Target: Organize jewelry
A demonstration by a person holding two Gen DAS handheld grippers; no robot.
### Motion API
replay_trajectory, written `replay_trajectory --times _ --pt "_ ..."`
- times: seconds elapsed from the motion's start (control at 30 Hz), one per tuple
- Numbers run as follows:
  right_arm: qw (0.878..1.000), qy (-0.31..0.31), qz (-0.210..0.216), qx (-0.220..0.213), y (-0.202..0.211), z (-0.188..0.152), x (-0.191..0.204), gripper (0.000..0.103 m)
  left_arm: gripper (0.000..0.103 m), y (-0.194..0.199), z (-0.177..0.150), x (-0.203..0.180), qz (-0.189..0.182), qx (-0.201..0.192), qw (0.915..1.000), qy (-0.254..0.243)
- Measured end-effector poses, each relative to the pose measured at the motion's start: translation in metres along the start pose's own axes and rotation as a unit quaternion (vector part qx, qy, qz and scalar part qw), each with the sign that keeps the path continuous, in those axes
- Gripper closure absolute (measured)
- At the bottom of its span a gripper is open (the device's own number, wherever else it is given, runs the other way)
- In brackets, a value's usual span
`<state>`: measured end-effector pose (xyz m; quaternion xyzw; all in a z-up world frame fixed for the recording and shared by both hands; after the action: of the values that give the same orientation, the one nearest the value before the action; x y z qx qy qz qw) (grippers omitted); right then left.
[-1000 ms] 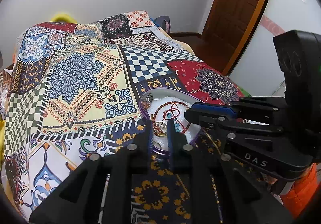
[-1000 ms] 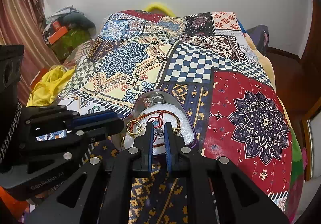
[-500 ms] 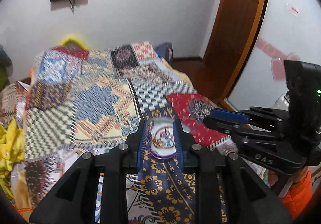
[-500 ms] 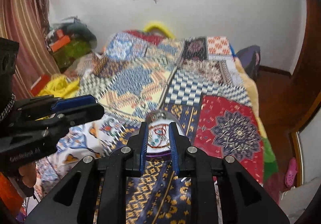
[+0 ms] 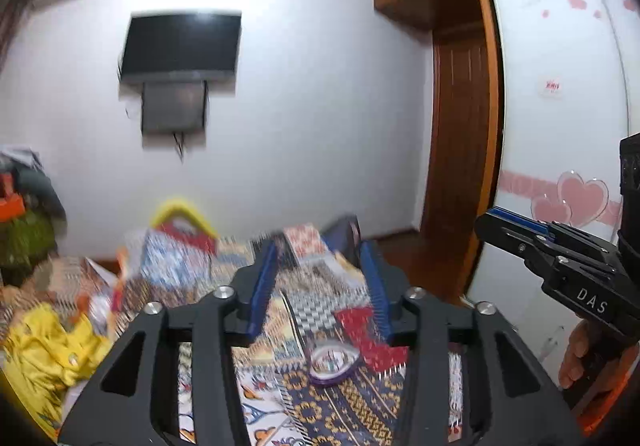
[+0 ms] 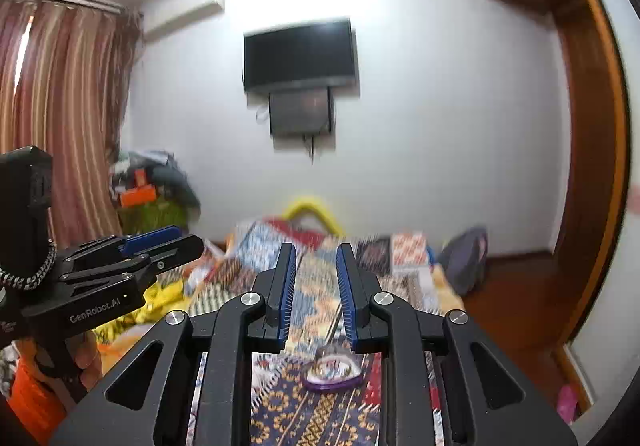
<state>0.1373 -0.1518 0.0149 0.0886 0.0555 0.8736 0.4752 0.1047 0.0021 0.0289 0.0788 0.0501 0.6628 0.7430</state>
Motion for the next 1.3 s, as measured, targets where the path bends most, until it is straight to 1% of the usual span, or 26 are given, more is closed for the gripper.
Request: replay_trajectory --times 0.03,0.07,0.1,0.13,0.17,0.2,0.23,0.27,0.3,0.33,0.4,0.47,0.57,0.9,1.3 --pt "1.0 0.005 -0.007 -0.015 0.01 0.003 0.005 0.082 0.047 0.011 0.004 -0.003 0.007 -0.014 0.9999 -0.004" --pt "1.0 0.006 -0.012 -0.022 0.014 0.004 0.006 0.077 0.044 0.016 0.005 -0.005 0.009 -0.022 0.9997 -0.006" --pt "0.999 0.008 -0.019 -0.032 0.021 0.005 0.009 0.073 0.038 0.022 0.007 -0.006 0.011 -0.029 0.9995 -0.005" --pt "0.999 0.008 -0.024 -0.038 0.024 0.005 0.011 0.066 0.032 0.028 0.007 -0.008 0.015 -0.035 0.9993 -0.004" --pt "0.999 0.008 -0.028 -0.045 0.027 0.005 0.013 0.058 0.029 0.032 0.006 -0.009 0.02 -0.037 0.9991 -0.005" --pt "0.998 0.006 -0.031 -0.05 0.03 0.004 0.015 0.054 0.021 0.035 0.006 -0.009 0.026 -0.039 0.9989 -0.006" --pt "0.998 0.006 -0.036 -0.052 0.032 0.003 0.016 0.046 0.014 0.039 0.005 -0.01 0.036 -0.044 0.9984 -0.008" --pt "0.998 0.006 -0.04 -0.053 0.029 0.002 0.016 0.038 0.012 0.042 0.003 -0.01 0.045 -0.048 0.9978 -0.009" --pt "0.997 0.007 -0.05 -0.057 0.03 0.001 0.017 0.034 0.01 0.042 0.001 -0.01 0.05 -0.049 0.9975 -0.009" --pt "0.996 0.009 -0.06 -0.063 0.032 0.0 0.018 0.026 0.009 0.044 -0.001 -0.01 0.053 -0.049 0.9974 -0.006" --pt "0.995 0.01 -0.078 -0.069 0.033 -0.001 0.018 0.015 0.008 0.049 -0.002 -0.012 0.053 -0.046 0.9975 0.002" --pt "0.993 0.011 -0.092 -0.071 0.038 -0.004 0.019 0.009 0.008 0.05 -0.005 -0.01 0.054 -0.044 0.9975 0.011" --pt "0.993 0.007 -0.094 -0.066 0.041 -0.007 0.019 0.006 0.006 0.053 -0.009 -0.011 0.062 -0.039 0.9972 0.014" --pt "0.994 0.001 -0.094 -0.051 0.047 -0.011 0.013 0.006 0.006 0.052 -0.015 -0.014 0.069 -0.029 0.9972 0.005" --pt "0.995 -0.008 -0.094 -0.033 0.047 -0.018 0.009 0.005 0.005 0.04 -0.021 -0.017 0.066 -0.016 0.9976 0.011"
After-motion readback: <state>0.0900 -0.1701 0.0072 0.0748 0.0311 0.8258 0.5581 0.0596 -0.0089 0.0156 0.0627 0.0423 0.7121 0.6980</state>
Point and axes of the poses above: each gripper's, at about its wrist camera, not at the fingertips, and y roughly against the way its jaws point, x to its left, z to its top, the point moved 4 cm from there along -y, roughly the way its jaws point, and after that the axes turned 4 degrees about -y, right-handed, at the moved point
